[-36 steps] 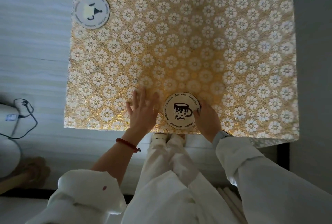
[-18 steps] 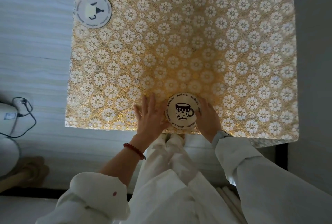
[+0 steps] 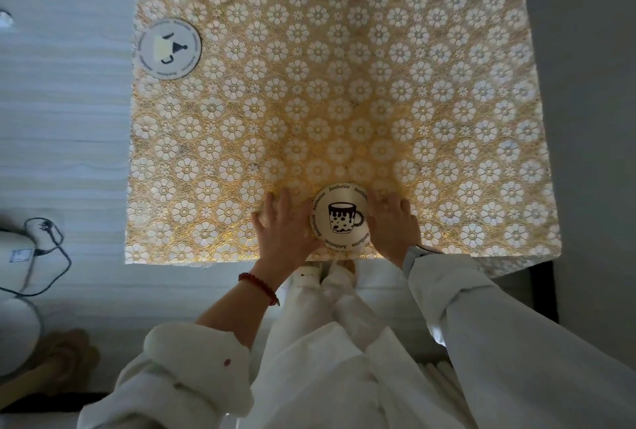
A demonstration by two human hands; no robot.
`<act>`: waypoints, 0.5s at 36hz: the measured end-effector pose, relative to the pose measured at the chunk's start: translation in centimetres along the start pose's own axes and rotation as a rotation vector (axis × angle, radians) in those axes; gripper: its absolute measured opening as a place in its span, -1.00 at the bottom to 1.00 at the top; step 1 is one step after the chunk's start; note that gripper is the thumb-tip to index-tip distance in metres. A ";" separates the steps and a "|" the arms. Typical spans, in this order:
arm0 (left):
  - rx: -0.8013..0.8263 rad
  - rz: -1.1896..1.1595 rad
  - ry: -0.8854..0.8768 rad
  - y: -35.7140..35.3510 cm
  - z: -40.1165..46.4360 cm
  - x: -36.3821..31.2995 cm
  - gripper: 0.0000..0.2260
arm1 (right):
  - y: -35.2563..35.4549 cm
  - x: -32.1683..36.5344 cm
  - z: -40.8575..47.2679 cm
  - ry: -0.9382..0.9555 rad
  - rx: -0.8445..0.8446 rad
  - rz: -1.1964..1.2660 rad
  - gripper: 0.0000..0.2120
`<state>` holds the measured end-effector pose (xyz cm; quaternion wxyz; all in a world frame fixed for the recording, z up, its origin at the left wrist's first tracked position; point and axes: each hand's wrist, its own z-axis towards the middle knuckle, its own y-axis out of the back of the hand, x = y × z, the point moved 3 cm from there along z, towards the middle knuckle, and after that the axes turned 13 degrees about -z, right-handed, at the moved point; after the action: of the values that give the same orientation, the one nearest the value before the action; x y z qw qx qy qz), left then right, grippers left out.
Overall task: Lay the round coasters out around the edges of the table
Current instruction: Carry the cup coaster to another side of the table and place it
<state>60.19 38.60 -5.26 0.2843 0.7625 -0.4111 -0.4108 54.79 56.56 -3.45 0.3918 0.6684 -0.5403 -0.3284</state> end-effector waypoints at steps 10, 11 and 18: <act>-0.017 -0.288 0.057 3.1 1.2 -5.7 -0.54 | 3.4 -8.0 -2.4 -0.102 0.094 0.479 -0.69; -0.006 -0.282 0.021 3.1 1.5 -7.3 -0.54 | 3.7 -9.3 -2.7 -0.119 0.089 0.485 -0.70; 0.082 -0.280 -0.176 0.4 3.6 -20.9 -0.55 | 4.9 -20.5 -3.9 -0.226 0.011 0.531 -0.74</act>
<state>50.19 56.00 1.46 0.1558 0.7843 -0.3407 -0.4945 51.76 76.80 2.98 0.3977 0.4650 -0.7383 -0.2836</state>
